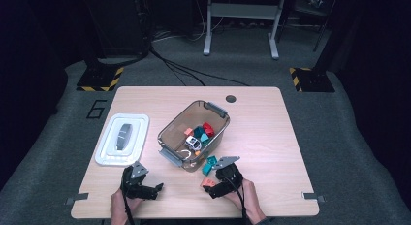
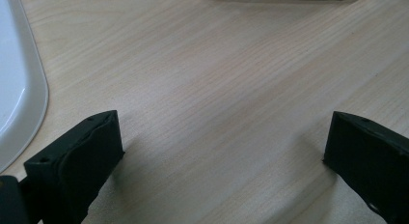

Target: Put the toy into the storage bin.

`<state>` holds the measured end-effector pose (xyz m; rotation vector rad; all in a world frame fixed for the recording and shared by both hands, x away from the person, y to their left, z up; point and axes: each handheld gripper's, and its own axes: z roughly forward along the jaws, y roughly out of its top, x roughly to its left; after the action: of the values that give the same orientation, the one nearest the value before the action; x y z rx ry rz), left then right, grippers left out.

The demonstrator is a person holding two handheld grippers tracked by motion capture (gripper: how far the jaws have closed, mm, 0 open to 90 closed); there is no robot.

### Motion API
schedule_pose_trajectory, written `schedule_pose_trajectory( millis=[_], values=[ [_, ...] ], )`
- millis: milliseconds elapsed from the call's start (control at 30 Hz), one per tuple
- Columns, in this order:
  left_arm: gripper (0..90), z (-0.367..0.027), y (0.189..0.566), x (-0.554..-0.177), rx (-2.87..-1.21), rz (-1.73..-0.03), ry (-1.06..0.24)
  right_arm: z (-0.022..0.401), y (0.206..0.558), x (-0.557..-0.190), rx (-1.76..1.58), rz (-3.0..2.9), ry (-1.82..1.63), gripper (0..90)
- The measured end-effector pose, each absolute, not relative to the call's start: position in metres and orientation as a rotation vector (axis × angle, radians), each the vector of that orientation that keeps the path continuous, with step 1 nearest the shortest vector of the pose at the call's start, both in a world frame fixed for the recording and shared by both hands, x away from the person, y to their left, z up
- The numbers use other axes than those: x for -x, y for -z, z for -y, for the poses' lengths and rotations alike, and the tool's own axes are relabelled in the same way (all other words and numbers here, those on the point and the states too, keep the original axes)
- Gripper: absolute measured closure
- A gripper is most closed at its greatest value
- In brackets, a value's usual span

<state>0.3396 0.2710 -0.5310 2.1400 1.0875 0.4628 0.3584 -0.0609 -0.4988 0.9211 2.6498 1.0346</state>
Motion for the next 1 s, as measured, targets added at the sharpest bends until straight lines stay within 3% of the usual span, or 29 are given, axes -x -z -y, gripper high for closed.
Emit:
schedule_pose_trajectory(
  millis=[33,67,100,567,1000],
  values=[
    [0.0,-0.271,0.531,-0.340,-2.140,-1.088,-0.463,0.060,0.499,-0.357,-0.915,-2.648,-1.032,16.1],
    [0.0,-0.271,0.531,-0.340,-2.140,-1.088,-0.462,0.056,0.502,-0.355,-0.902,-2.659,-1.026,27.5],
    [0.0,-0.271,0.531,-0.340,-2.140,-1.088,-0.463,0.056,0.503,-0.354,-0.903,-2.668,-1.031,31.5],
    [0.0,-0.271,0.531,-0.340,-2.140,-1.087,-0.463,0.051,0.507,-0.351,-0.857,-2.702,-0.998,56.8],
    [0.0,-0.271,0.531,-0.340,-2.139,-1.088,-0.463,0.065,0.499,-0.353,-0.874,-2.643,-1.027,58.5]
  ],
)
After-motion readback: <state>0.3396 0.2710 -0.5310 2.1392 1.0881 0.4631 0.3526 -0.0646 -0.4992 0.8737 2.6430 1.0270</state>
